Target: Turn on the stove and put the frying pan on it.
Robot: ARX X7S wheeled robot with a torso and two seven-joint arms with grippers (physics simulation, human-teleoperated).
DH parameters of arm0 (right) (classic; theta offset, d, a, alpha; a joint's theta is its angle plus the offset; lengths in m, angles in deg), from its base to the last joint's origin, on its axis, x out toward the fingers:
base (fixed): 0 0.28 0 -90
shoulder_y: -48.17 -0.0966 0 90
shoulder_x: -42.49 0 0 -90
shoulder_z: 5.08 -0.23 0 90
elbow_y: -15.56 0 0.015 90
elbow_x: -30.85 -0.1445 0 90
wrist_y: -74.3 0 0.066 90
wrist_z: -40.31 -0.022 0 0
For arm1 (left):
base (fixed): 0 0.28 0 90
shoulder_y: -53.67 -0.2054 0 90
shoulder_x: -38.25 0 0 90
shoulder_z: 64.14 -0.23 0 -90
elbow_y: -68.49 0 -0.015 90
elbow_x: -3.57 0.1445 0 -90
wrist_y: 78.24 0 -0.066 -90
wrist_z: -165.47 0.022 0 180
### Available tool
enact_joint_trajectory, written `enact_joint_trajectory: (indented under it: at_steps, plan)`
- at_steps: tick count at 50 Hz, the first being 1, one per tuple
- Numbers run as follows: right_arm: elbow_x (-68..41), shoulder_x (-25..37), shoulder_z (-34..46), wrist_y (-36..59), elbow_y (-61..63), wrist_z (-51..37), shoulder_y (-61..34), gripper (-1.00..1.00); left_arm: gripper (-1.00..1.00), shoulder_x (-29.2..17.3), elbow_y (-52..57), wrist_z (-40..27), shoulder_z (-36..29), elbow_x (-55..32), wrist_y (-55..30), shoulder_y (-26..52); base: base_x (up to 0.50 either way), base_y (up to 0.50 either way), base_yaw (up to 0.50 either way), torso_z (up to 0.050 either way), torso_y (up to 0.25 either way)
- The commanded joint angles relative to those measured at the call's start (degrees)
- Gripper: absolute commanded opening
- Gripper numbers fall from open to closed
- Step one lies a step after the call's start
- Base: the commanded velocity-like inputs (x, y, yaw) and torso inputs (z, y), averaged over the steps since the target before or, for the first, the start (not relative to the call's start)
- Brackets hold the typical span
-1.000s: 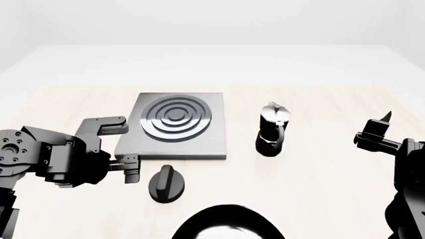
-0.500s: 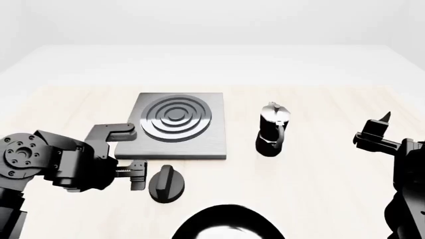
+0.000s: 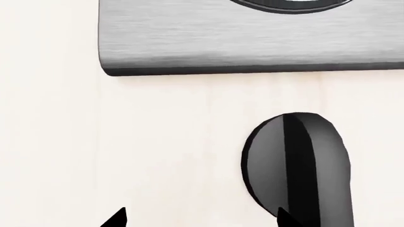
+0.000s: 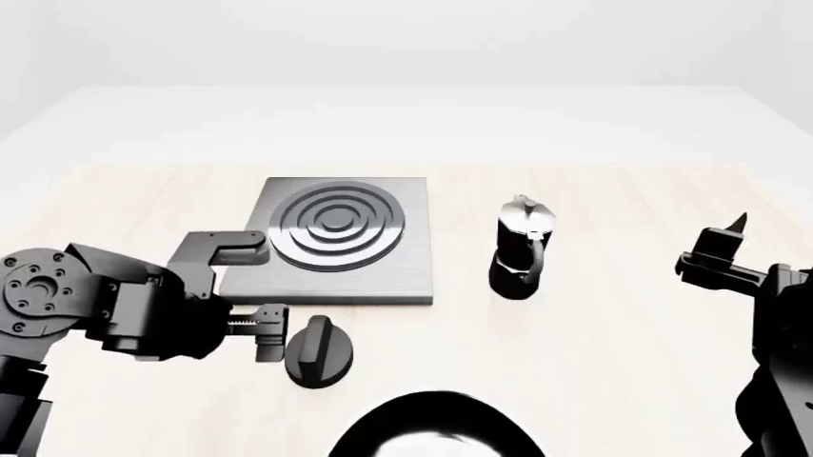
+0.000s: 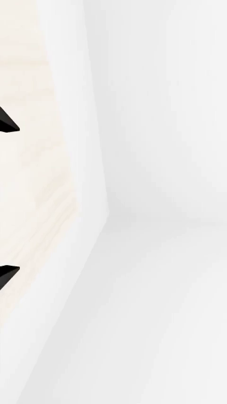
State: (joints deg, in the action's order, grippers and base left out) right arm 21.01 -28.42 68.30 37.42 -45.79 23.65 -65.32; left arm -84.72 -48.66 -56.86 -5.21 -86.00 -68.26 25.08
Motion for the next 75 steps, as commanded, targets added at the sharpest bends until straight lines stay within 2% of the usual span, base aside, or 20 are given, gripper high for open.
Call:
enact_joint_trajectory:
  at_steps: [1,18,45,75]
  plan:
    - [-0.18,0.09,0.0,0.07,-0.02,-0.12,0.11,1.0,1.0,-0.29,-0.02,1.21,-0.84,0.55,0.53,0.26,0.0,0.0,0.0,0.0,0.0]
    - [-0.22,0.09,0.56,-0.48,-0.62,-0.3,0.3,1.0,1.0,0.8,-4.21,8.63,-5.17,6.71,3.69,1.56,0.0,0.0,0.0,0.0,0.0]
    - [-0.8,0.43,0.36,-0.15,-0.23,-0.49,0.19,1.0,1.0,2.02,-4.51,13.7,-8.94,9.42,4.84,1.83,0.0,0.0,0.0,0.0,0.0]
    - [-1.23,0.5,0.55,-0.31,-0.21,-0.8,0.57,1.0,1.0,5.17,-12.34,22.12,-14.31,15.62,8.88,3.14,0.0,0.0,0.0,0.0,0.0]
